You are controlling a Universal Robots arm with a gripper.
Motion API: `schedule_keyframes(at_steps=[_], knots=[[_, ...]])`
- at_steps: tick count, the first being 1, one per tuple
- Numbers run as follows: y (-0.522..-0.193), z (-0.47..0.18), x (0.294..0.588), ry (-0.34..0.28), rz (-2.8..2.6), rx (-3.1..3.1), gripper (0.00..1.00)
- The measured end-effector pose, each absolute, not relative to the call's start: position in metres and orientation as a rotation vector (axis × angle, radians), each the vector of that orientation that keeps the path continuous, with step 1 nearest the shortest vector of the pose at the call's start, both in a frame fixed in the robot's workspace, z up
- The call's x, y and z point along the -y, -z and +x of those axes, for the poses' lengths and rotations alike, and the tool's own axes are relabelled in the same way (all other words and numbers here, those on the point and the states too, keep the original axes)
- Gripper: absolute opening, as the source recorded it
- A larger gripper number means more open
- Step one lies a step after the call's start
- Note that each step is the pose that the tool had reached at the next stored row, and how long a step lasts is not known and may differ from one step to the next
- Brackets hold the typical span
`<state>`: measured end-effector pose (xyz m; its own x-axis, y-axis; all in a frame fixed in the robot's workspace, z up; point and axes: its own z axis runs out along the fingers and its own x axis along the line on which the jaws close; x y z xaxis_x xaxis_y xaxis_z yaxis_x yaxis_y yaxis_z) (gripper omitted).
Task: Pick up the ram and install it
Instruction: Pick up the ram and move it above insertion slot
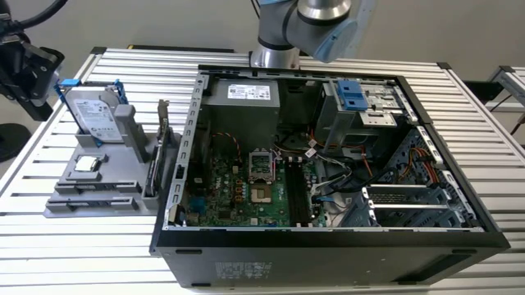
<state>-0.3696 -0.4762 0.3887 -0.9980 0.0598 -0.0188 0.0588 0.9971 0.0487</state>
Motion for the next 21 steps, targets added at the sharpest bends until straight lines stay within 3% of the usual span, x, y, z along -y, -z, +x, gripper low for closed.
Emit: schedule_keyframes(at_steps=[21], knots=[[-0.3887,-0.3696,0.4767,-0.075,0.093,-3.123,0.00]])
